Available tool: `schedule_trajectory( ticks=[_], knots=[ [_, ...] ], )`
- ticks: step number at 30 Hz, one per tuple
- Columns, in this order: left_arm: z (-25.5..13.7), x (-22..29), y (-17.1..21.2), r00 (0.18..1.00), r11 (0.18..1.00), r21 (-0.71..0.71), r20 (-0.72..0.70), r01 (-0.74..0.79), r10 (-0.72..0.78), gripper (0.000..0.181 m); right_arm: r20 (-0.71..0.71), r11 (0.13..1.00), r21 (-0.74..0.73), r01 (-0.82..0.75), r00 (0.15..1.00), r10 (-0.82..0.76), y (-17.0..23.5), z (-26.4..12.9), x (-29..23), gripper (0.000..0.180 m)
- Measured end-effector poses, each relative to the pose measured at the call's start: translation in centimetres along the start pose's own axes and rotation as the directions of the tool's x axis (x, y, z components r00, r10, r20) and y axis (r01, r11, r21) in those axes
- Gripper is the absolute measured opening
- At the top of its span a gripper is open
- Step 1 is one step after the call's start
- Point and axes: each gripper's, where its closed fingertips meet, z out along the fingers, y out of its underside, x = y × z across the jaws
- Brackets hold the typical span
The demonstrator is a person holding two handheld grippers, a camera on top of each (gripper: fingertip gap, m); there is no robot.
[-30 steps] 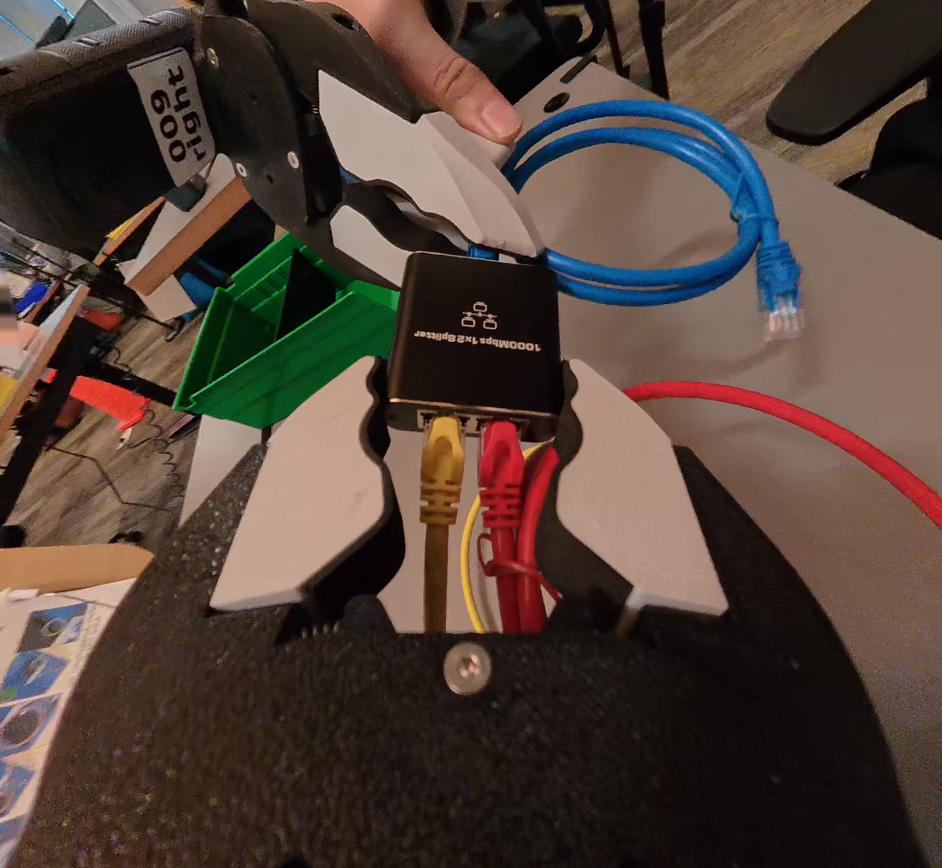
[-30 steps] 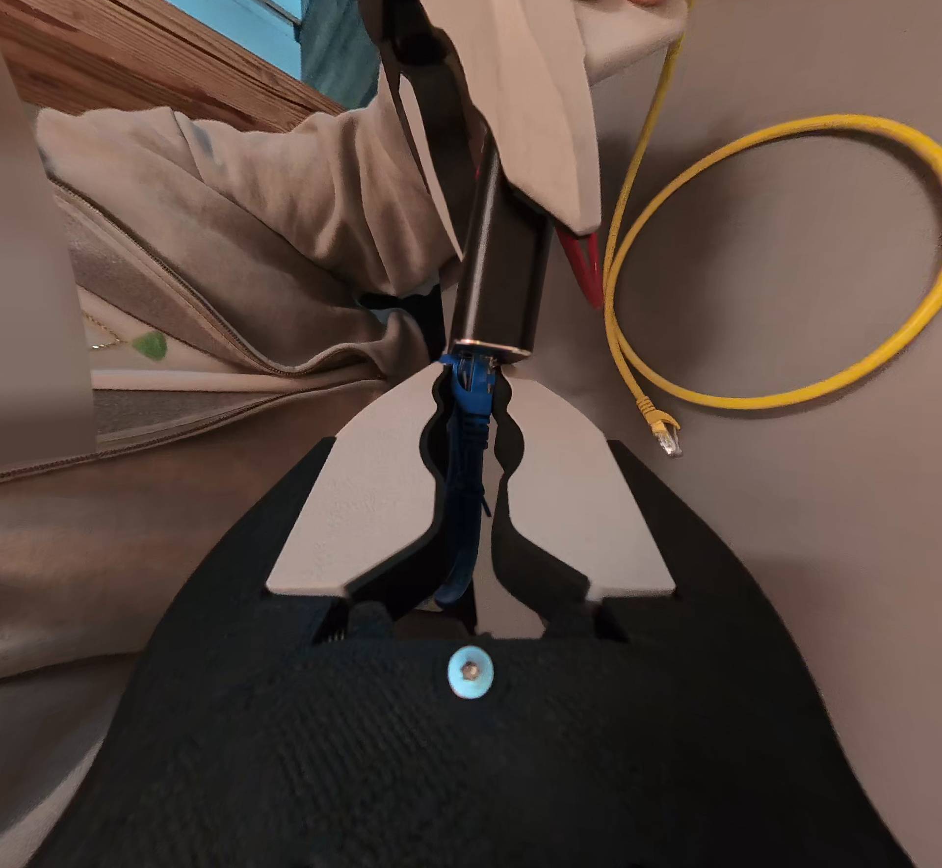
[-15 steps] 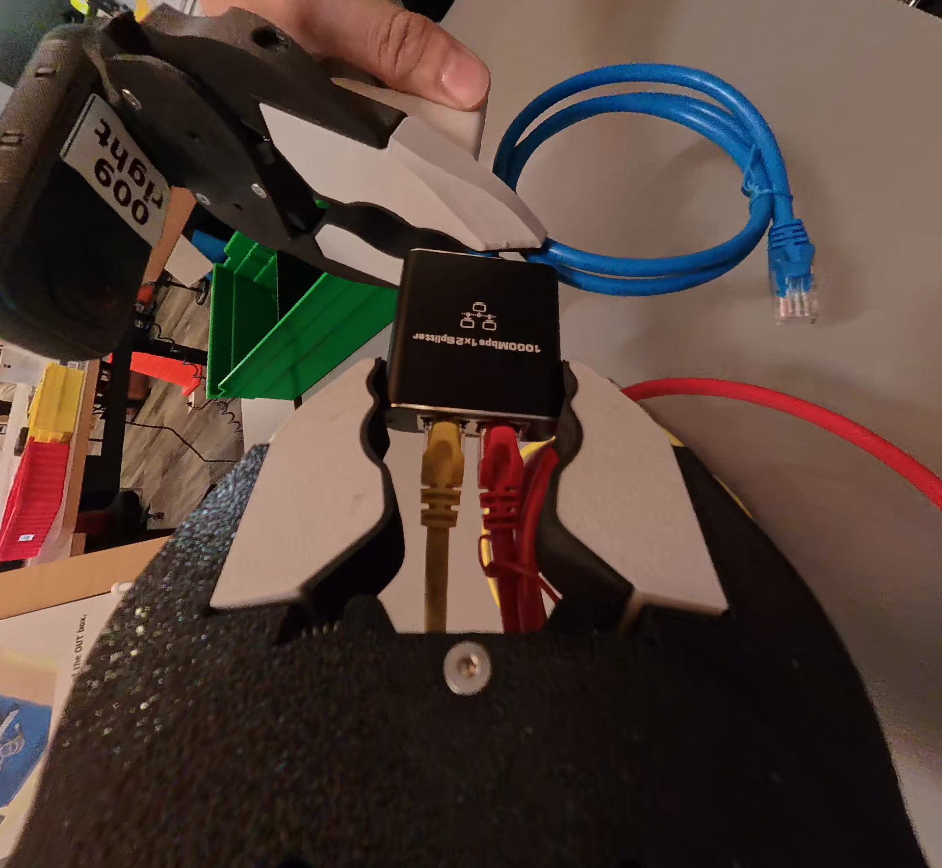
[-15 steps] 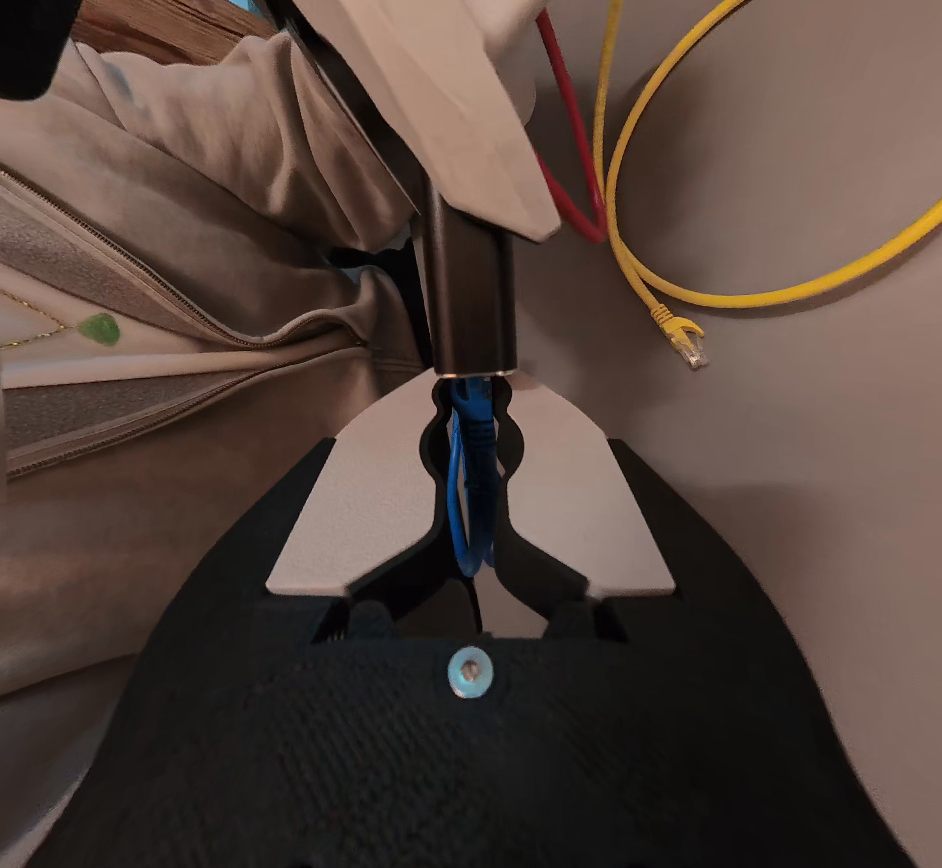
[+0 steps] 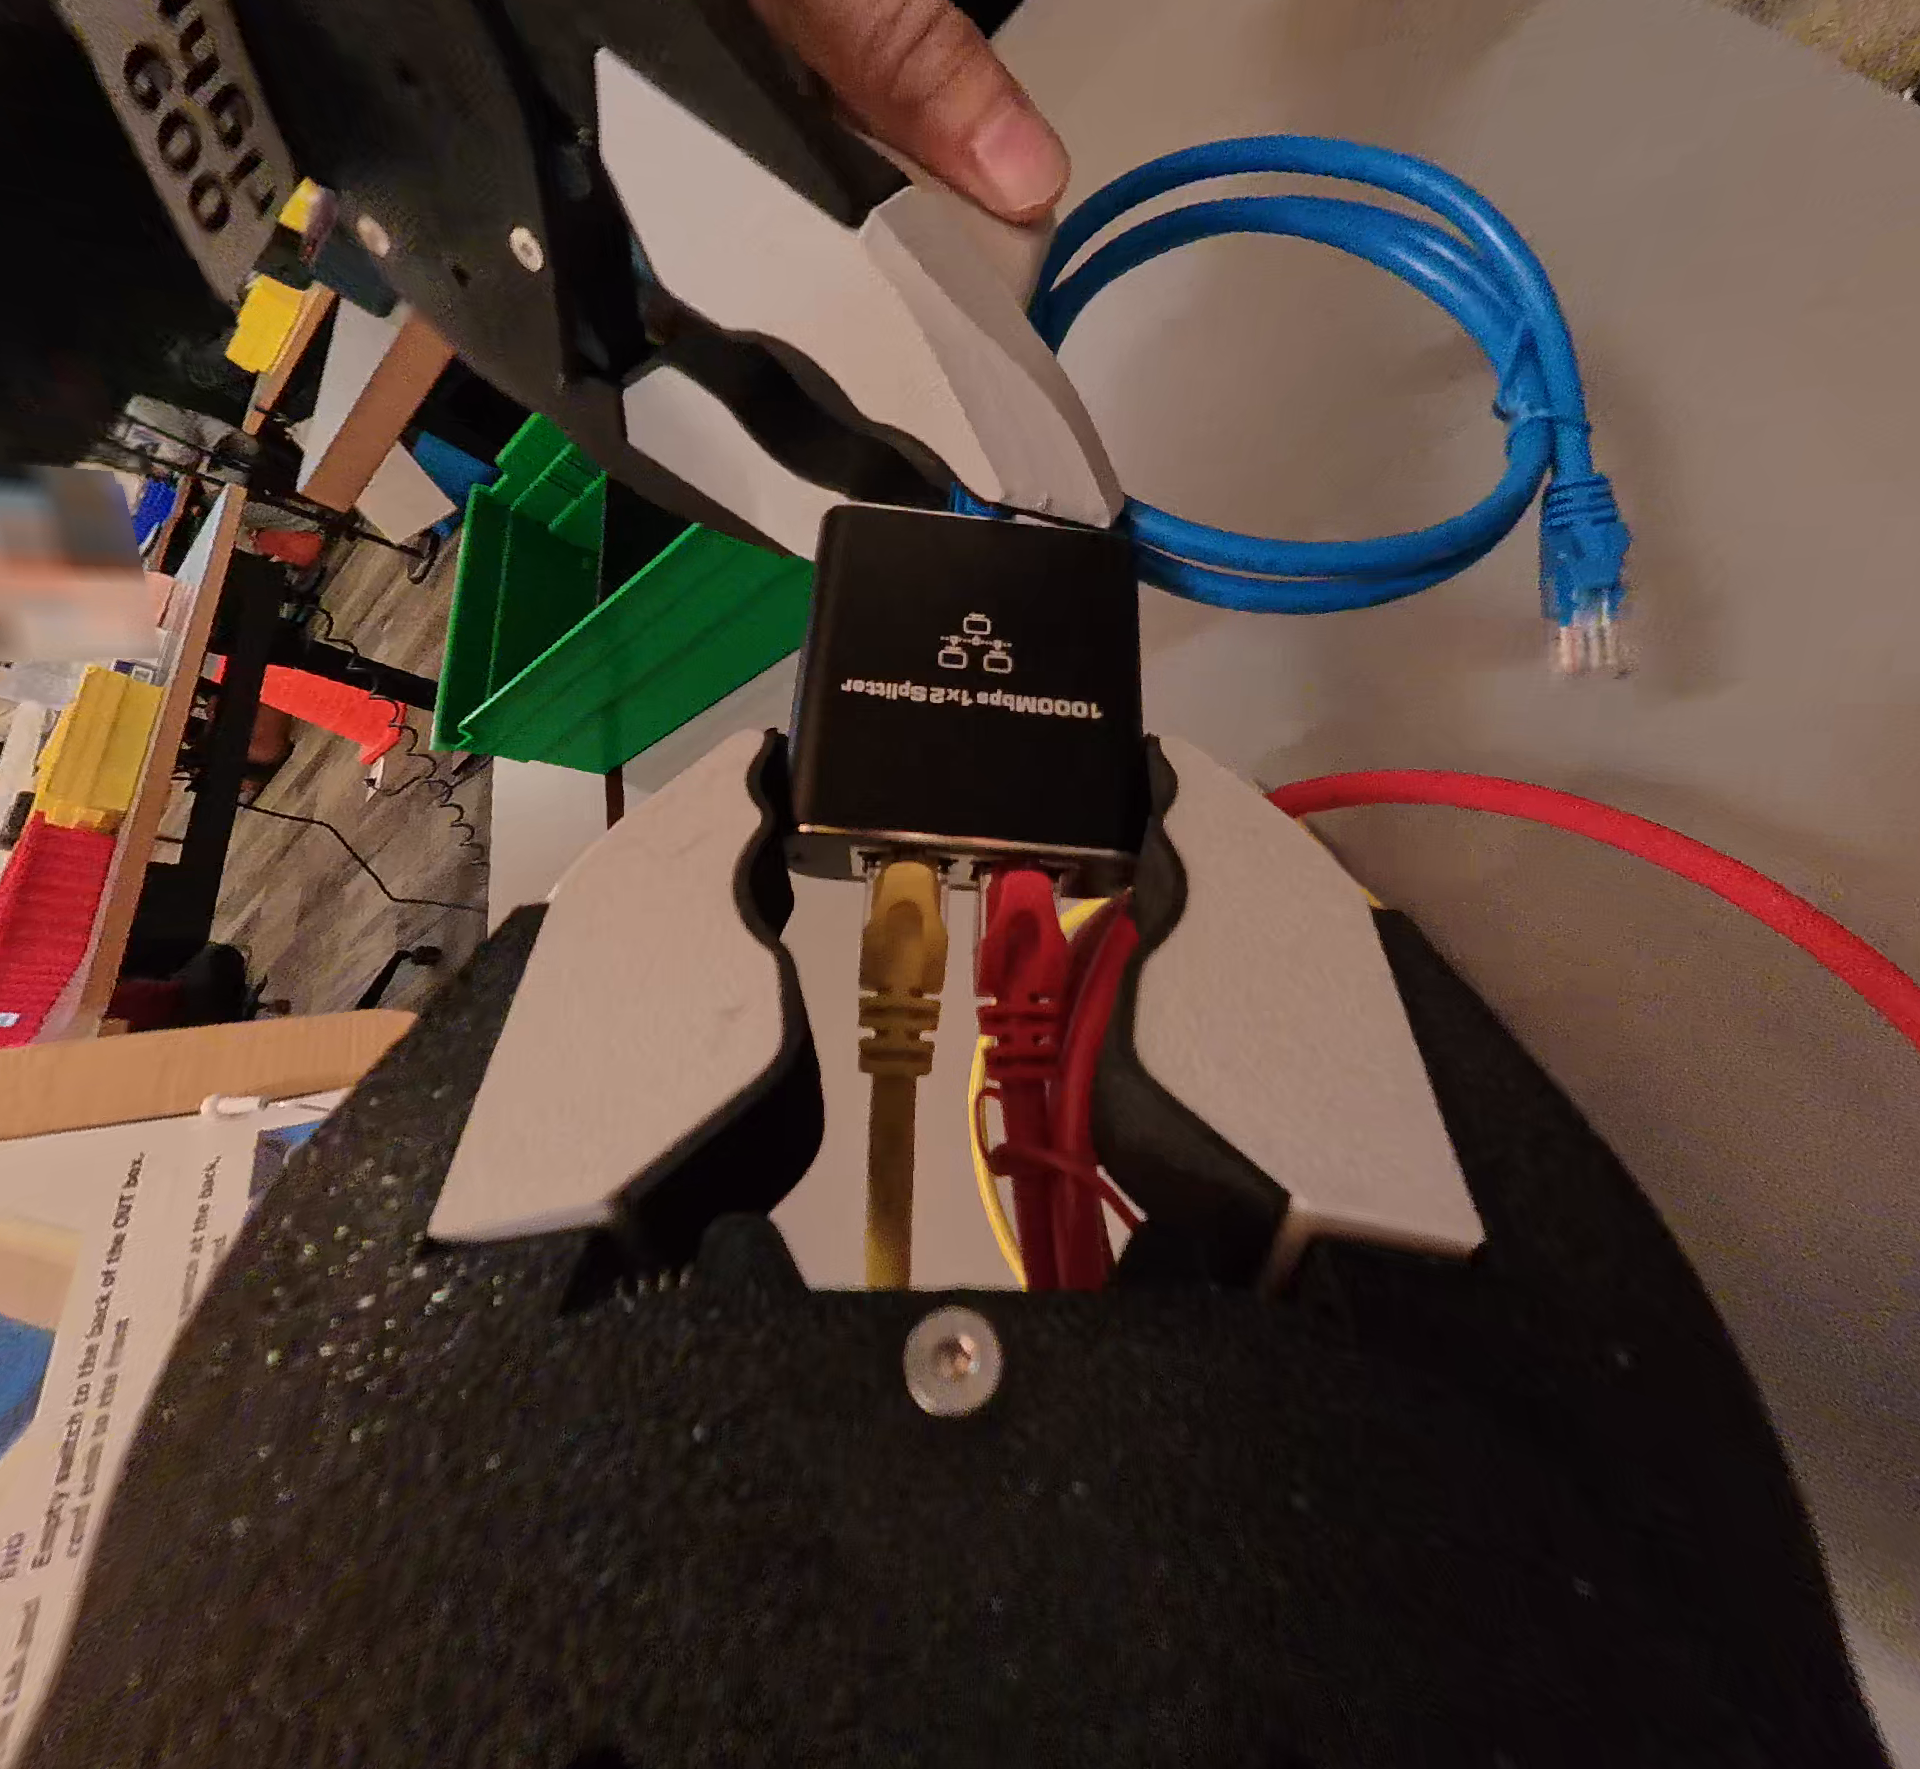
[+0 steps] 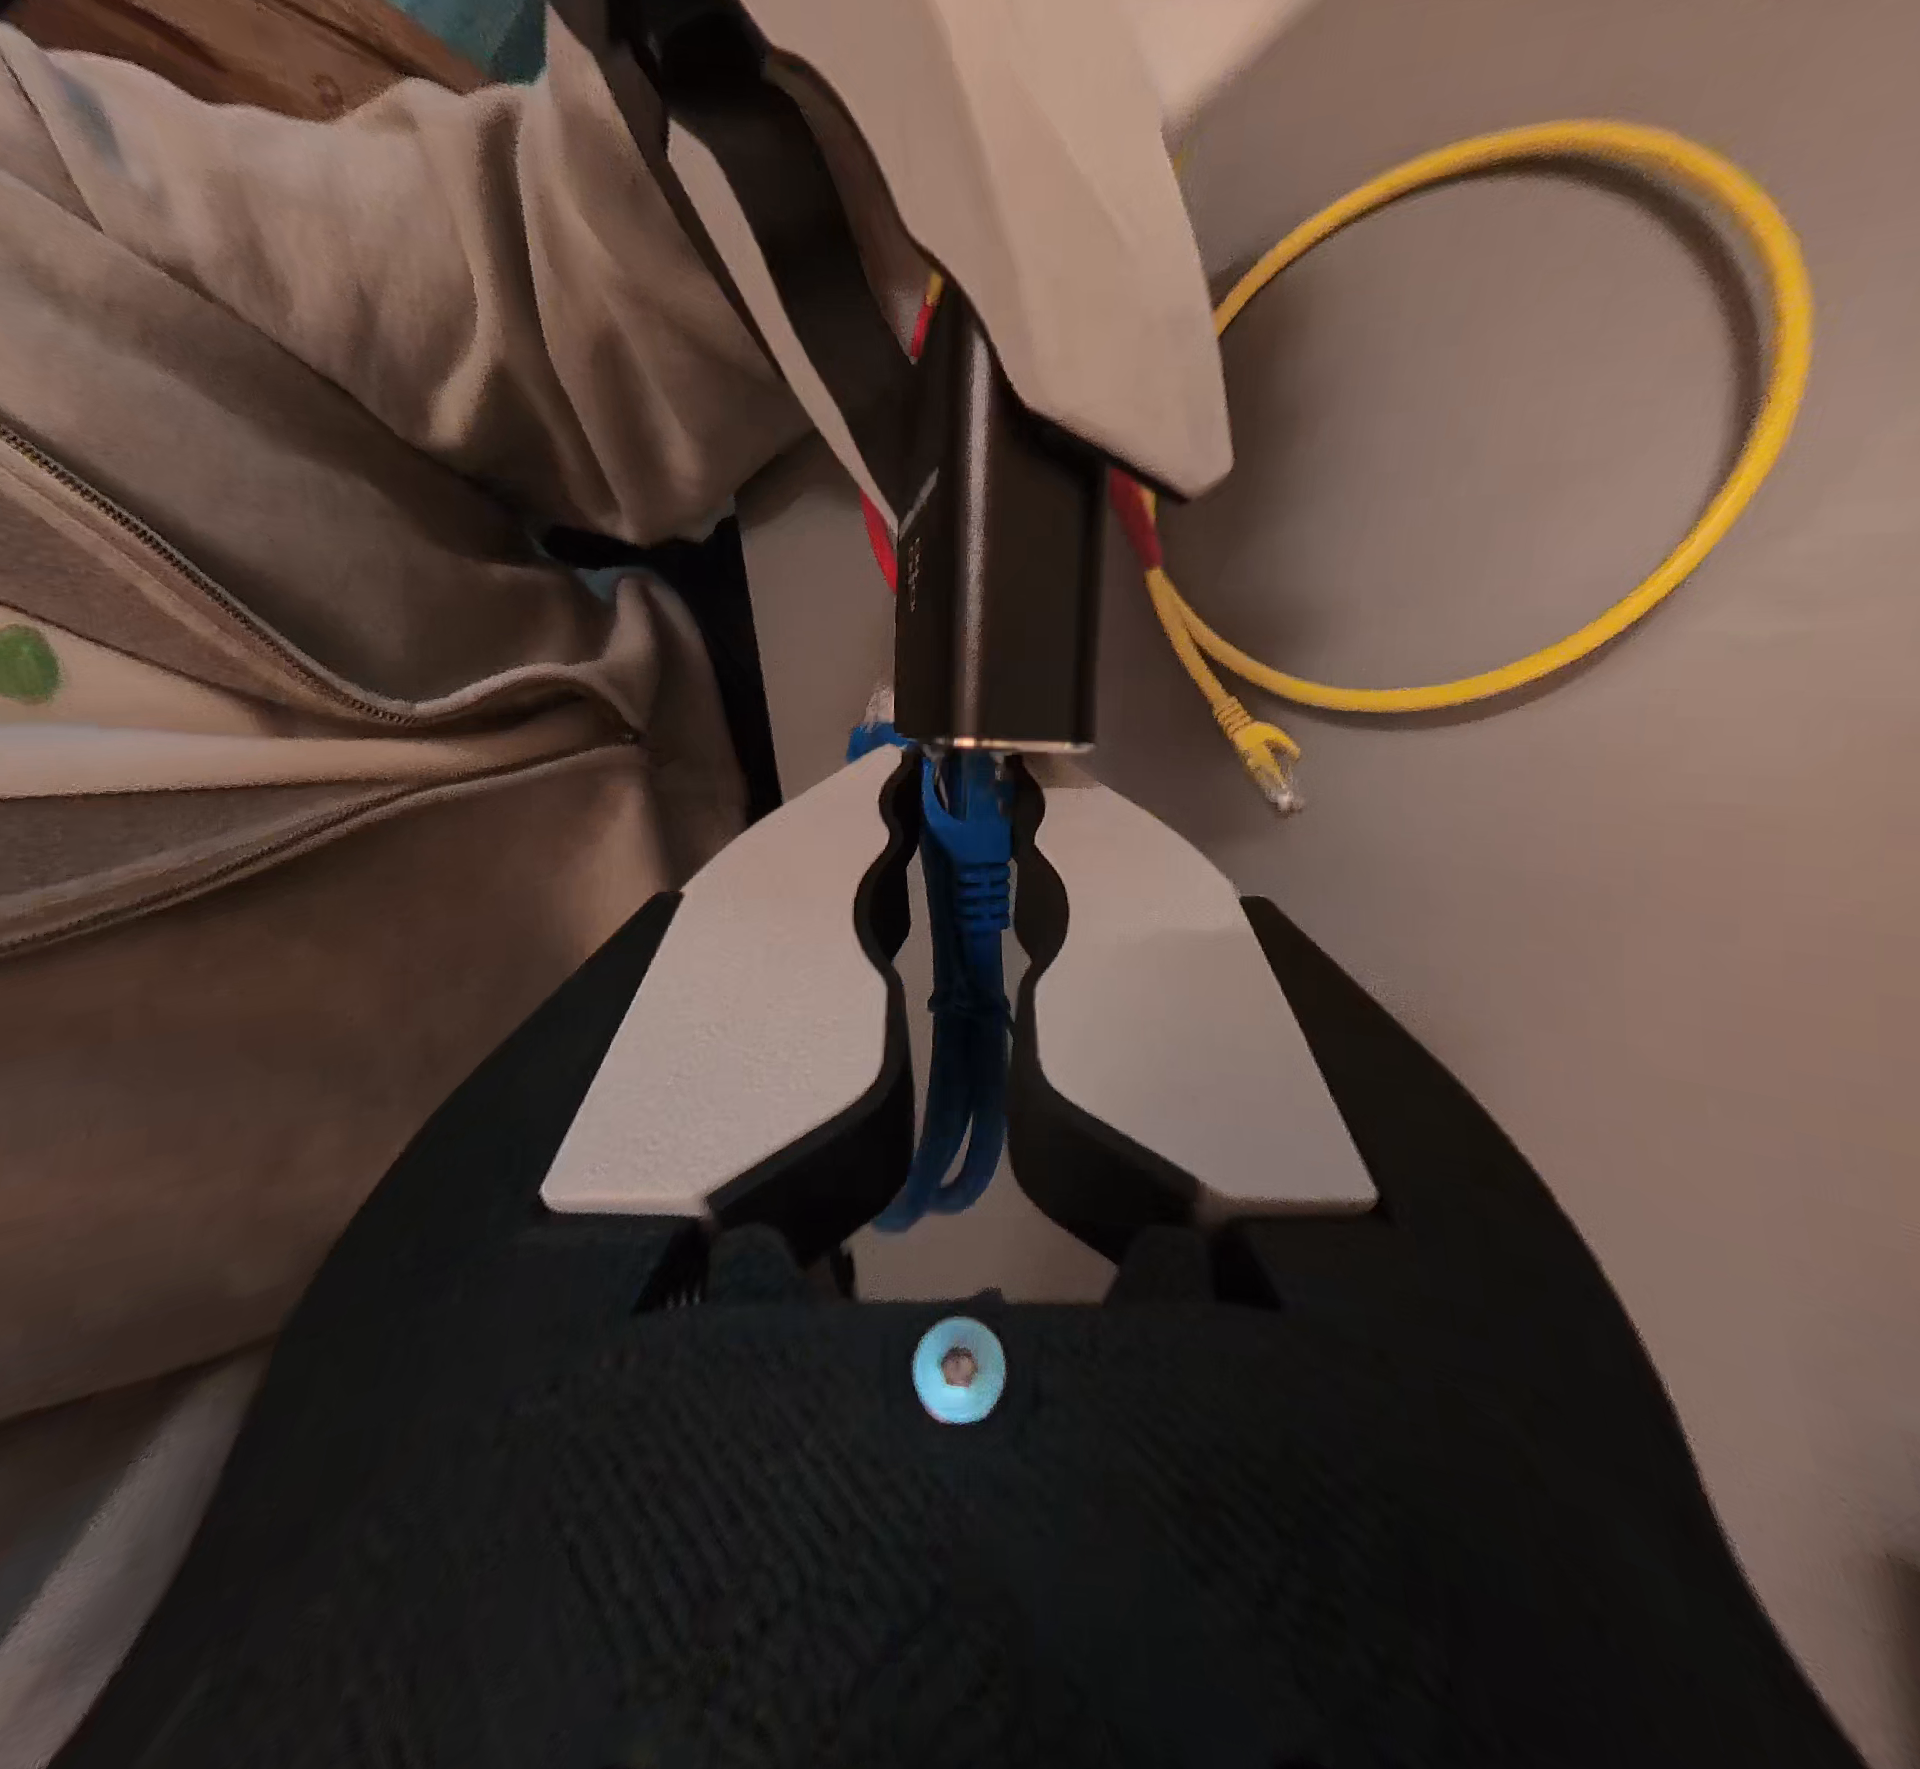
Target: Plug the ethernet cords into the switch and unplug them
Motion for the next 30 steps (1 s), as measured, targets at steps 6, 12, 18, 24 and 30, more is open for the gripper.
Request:
schedule_trajectory(
  ticks=[6,12,18,24,30],
  knots=[
    [-0.8,-1.9,-0.1,0.994,0.998,0.022,0.098,0.050,-0.052,0.063,-0.330,0.947,0.156,0.281,0.918,-0.218,-1.8,-2.5,0.5,0.027],
    [-1.3,-2.8,-0.2,0.956,0.947,0.160,0.046,0.278,-0.288,0.063,-0.622,0.674,0.481,0.561,0.760,-0.188,-4.1,-10.0,-2.3,0.041],
    [-2.9,-4.5,-1.2,0.803,0.735,0.345,-0.114,0.584,-0.585,0.063,-0.822,0.507,0.522,0.686,0.563,0.085,2.5,-15.3,-0.1,0.039],
    [-3.5,-4.4,-4.3,0.731,0.614,0.409,-0.266,0.676,-0.628,0.063,-0.611,0.132,0.791,0.597,0.778,0.147,2.1,-10.5,-0.3,0.032],
    [-3.3,-3.6,-5.0,0.768,0.696,0.374,-0.075,0.614,-0.637,0.063,-0.549,-0.021,0.834,0.551,0.833,0.062,-2.6,-9.2,-3.1,0.043]
  ],
)
